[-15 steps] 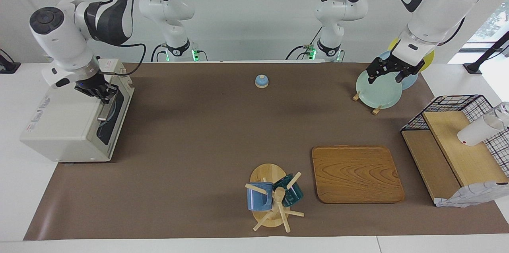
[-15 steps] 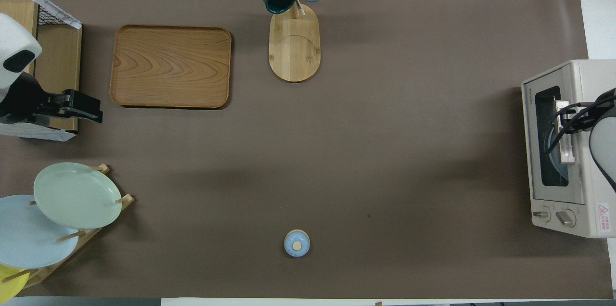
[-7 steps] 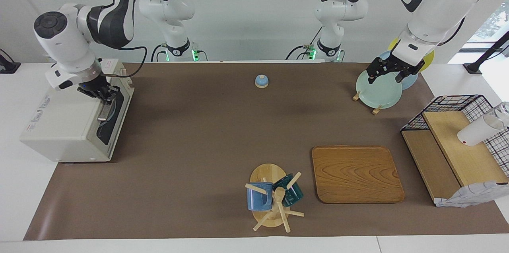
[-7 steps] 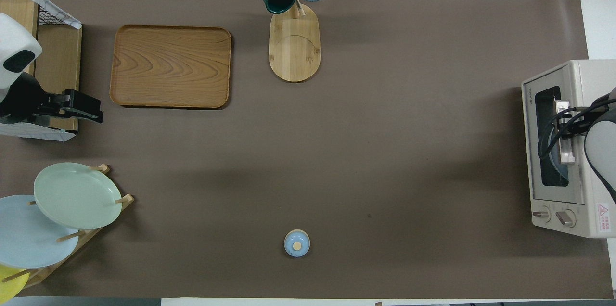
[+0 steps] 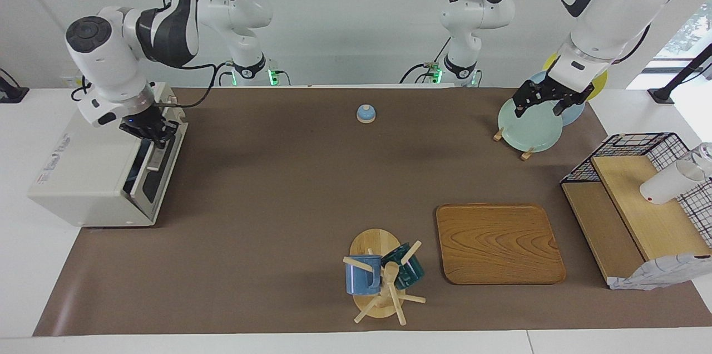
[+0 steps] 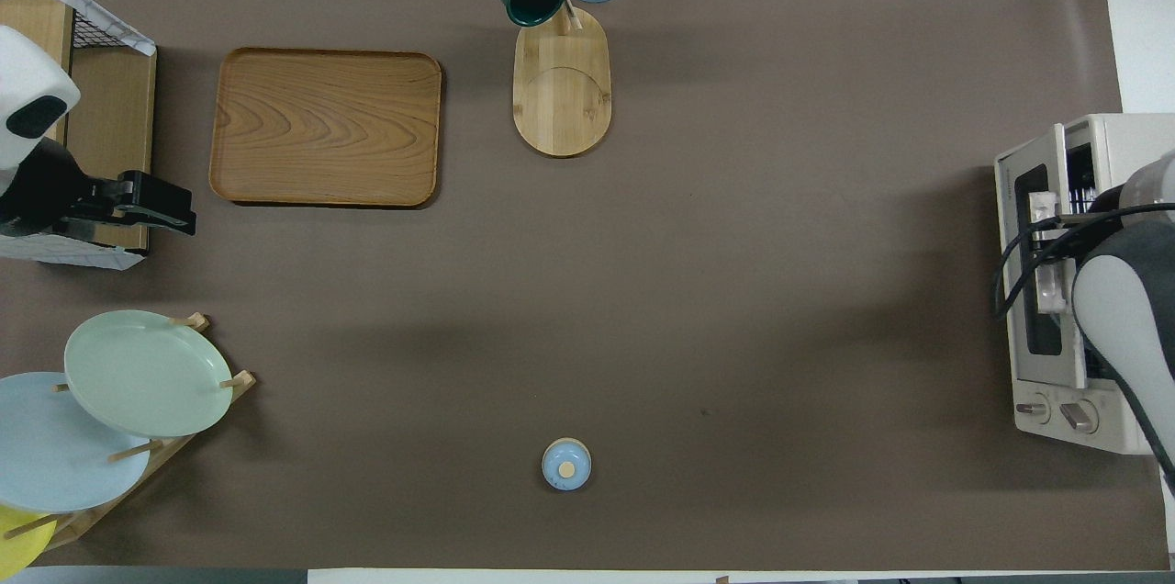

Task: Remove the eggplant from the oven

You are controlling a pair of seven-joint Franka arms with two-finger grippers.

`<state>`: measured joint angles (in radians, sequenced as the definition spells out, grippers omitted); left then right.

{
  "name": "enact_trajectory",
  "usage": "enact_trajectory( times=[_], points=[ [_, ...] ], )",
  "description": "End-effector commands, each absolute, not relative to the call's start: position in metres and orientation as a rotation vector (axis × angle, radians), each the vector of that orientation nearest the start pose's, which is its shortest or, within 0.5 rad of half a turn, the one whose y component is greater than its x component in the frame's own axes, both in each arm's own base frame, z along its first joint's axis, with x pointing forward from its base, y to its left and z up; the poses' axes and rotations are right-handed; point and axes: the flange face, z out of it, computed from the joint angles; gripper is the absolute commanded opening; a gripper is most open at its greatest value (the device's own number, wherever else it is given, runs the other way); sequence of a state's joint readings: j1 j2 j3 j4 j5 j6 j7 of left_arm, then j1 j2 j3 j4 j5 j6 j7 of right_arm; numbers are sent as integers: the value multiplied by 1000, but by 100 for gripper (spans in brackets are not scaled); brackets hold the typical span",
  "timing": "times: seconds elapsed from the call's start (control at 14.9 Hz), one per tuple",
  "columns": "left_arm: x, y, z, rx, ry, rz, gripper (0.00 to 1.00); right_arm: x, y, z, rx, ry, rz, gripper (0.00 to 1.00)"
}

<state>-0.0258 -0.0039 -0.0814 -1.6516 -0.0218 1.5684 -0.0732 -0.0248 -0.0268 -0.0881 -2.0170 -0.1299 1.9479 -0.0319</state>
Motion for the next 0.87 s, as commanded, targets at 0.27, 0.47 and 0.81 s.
enact_trajectory(
  times=[0.27, 0.47, 0.81],
  points=[
    [544, -58, 590, -3153, 64, 143, 100, 549, -49, 403, -3193, 80, 9, 0],
    [544, -58, 590, -3153, 64, 143, 100, 549, -26, 388, -3192, 61, -34, 0],
    [544, -58, 590, -3153, 64, 143, 100, 554, -18, 356, -3190, 62, -79, 0]
  ],
)
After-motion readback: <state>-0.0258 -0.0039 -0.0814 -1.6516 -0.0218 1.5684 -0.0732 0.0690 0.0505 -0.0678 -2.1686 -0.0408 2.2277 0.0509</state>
